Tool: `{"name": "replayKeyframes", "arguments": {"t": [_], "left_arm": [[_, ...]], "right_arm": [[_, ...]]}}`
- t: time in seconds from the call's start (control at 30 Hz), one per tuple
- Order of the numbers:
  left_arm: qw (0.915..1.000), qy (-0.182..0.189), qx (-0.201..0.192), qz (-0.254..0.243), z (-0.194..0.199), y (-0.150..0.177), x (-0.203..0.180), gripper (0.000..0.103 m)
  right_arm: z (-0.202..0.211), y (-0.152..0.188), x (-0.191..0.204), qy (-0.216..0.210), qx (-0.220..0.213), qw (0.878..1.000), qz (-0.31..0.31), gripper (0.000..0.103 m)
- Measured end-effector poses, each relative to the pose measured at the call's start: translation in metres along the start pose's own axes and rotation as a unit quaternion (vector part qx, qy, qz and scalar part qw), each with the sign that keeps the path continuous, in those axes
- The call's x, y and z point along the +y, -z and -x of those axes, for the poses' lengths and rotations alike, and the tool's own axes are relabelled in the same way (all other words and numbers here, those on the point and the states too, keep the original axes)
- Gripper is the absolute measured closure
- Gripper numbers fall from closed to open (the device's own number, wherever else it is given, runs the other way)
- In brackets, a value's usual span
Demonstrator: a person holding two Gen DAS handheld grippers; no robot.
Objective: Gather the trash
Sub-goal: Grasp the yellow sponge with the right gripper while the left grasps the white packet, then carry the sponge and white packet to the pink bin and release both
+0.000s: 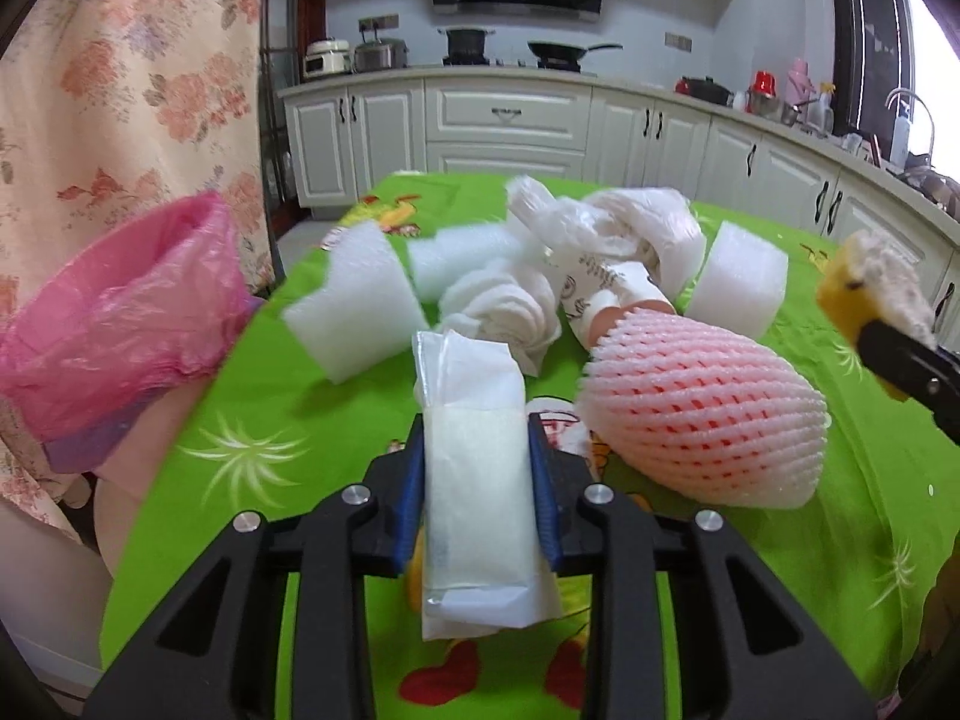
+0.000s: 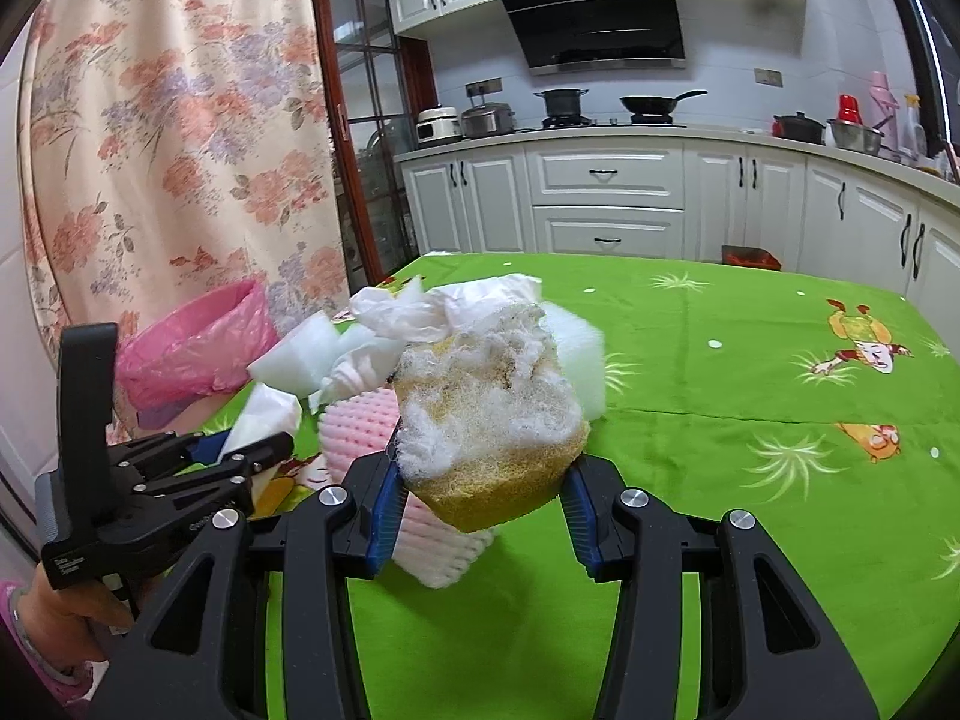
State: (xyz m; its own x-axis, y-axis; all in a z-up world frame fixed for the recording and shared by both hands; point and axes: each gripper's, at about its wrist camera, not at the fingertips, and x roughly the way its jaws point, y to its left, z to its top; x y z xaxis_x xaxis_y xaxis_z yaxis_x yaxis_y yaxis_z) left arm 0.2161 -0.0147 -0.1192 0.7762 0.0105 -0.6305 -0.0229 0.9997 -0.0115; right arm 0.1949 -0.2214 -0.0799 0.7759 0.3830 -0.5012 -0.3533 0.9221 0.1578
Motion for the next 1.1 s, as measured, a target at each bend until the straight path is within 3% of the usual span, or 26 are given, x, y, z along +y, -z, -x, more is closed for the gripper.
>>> {"name": "replayKeyframes", "arguments": {"t": [0.5, 1.1], "left_arm": [[0.998, 0.002, -0.054, 0.033, 0.04, 0.007, 0.039, 0.073], [0.9925, -0.038, -0.108, 0.043, 0.087, 0.008, 0.083, 0.073]], "right_arm": [[-0.016, 0.004, 0.046, -0.031, 0.022, 0.999, 0.035, 0.059], [-0.056, -0.011, 0.112, -0.074, 0.043, 0.992, 0.096, 0.059]]}}
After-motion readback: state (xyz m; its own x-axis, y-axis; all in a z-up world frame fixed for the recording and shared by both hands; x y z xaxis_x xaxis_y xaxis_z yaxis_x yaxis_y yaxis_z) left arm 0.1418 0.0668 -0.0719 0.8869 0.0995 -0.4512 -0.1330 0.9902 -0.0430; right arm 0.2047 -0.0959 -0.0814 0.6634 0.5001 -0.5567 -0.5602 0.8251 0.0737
